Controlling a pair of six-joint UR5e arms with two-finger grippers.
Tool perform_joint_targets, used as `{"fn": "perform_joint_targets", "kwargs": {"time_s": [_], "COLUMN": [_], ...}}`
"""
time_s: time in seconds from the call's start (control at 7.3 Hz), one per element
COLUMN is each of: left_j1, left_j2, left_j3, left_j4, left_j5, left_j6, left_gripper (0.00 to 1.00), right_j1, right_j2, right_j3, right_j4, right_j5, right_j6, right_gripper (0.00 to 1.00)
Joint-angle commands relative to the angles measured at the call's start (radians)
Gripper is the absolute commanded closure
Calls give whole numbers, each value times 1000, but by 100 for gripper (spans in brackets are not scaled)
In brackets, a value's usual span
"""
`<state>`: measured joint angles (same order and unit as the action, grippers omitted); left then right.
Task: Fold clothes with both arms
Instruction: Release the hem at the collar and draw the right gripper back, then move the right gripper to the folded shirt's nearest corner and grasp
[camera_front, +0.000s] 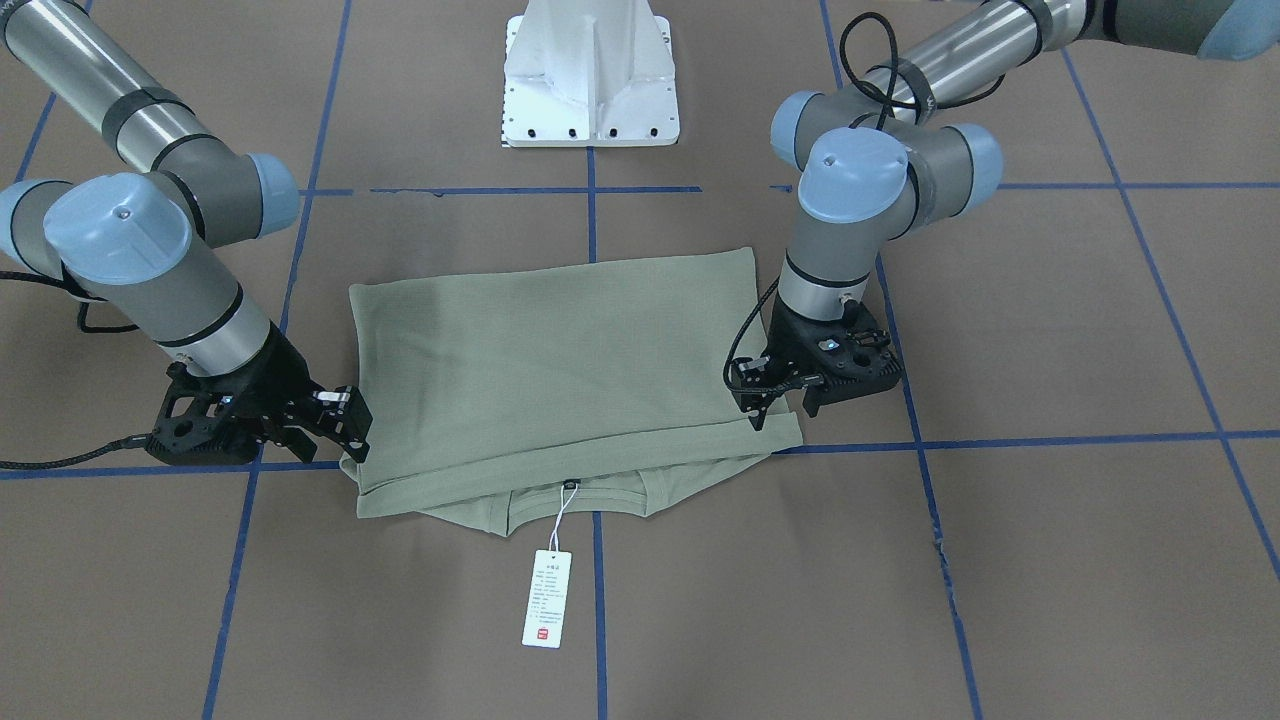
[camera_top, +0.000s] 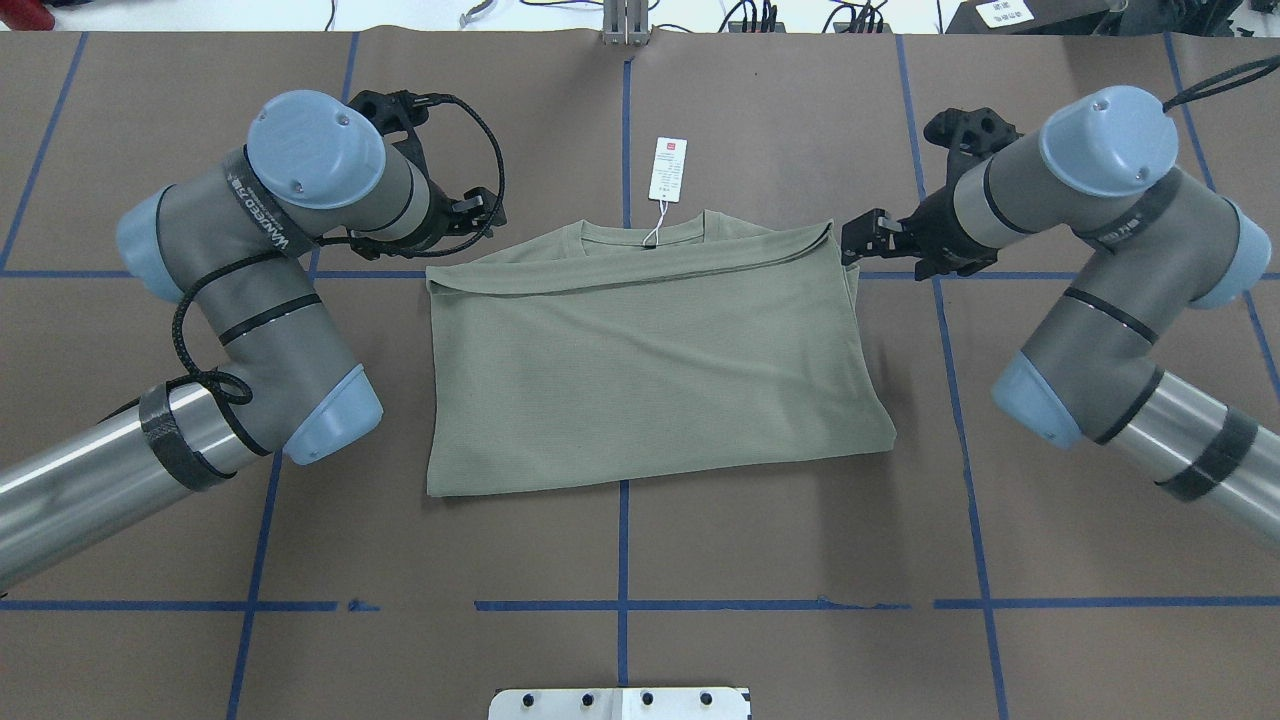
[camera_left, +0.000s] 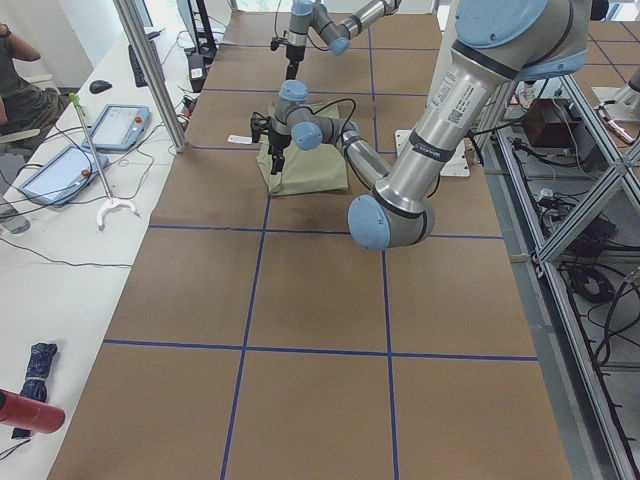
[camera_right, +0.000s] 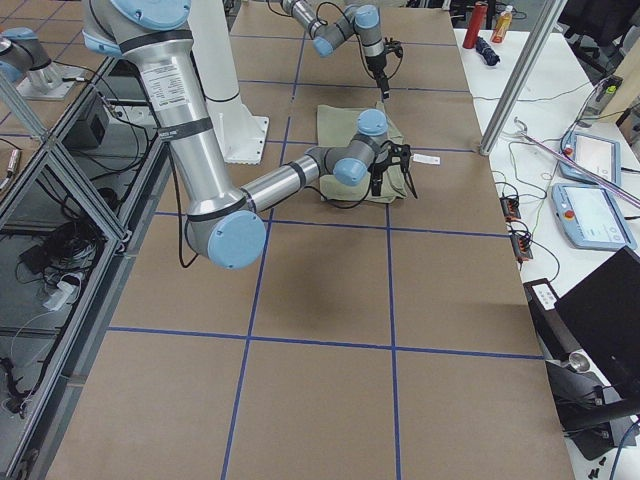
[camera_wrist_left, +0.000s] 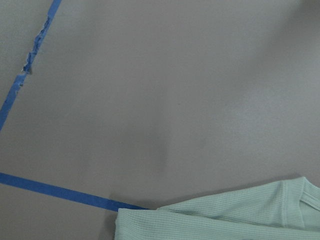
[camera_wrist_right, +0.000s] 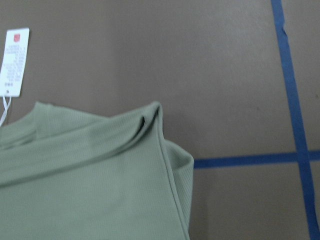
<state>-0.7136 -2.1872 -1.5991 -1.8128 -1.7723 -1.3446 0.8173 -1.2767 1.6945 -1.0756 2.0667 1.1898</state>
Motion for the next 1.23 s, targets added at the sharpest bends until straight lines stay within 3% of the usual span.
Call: {"fn": "perform_joint_targets", "kwargs": {"time_s": [0.0, 0.41, 0.55, 0.82, 0.96, 1.1], "left_j1": [-1, 0, -1, 0, 0, 0], "left_j2": [0, 3, 4, 10, 12, 12], "left_j3": [-30, -68, -68, -76, -74, -74], "left_j4": [21, 50, 50, 50, 50, 49], "left_j5": [-1, 1, -1, 1, 1, 1], "left_j6": [-5, -5, -5, -5, -5, -5], "left_gripper": [0, 0, 0, 0, 0, 0], "right_j1": [-90, -197, -207, -207, -208, -210], "right_j2": [-157, -158, -145, -144, -144, -145], "right_j3": [155, 133, 113, 110, 113, 114], "right_j4": [-4, -6, -4, -4, -4, -4], "right_j5": [1, -54, -59, -56, -51, -53], "right_j6": [10, 11, 11, 11, 11, 11], "right_gripper": [0, 2, 8, 73, 100, 100]}}
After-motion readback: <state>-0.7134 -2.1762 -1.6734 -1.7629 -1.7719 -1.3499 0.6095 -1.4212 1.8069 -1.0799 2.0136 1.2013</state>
